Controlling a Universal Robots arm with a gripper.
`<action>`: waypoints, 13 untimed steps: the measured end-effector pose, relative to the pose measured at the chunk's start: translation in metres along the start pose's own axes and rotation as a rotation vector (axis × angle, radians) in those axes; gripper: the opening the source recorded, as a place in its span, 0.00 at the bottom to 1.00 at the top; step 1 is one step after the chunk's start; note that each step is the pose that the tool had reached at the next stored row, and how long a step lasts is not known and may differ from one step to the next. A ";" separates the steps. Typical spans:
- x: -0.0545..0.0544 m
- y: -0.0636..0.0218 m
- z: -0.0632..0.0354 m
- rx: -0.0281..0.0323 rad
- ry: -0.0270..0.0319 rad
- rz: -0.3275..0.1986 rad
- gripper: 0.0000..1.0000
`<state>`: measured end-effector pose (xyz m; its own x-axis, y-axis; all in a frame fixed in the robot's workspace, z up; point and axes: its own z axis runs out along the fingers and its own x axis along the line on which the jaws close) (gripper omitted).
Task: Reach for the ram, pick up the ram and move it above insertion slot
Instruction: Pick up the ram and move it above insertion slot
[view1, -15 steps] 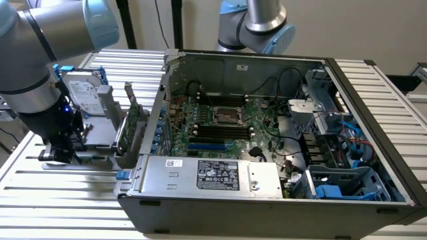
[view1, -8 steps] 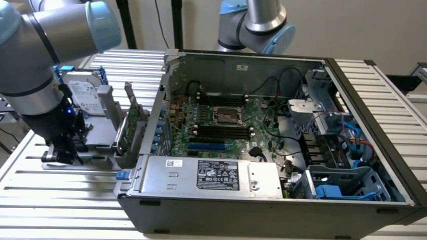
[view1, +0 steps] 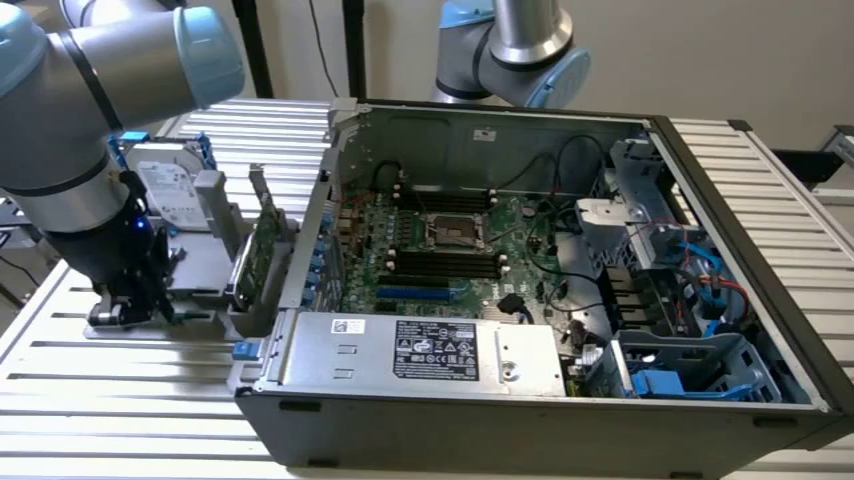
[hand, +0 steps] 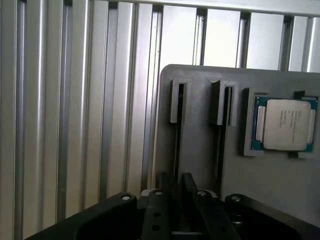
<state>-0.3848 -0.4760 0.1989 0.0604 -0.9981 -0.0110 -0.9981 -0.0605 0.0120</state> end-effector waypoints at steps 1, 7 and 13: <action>0.000 0.0000 0.0000 -0.0007 0.0001 0.000 0.22; 0.000 -0.0003 0.0001 -0.0034 -0.0002 0.000 0.13; 0.000 -0.0007 -0.0015 -0.0110 -0.0007 0.000 0.13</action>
<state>-0.3841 -0.4760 0.2003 0.0603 -0.9981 -0.0118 -0.9979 -0.0606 0.0230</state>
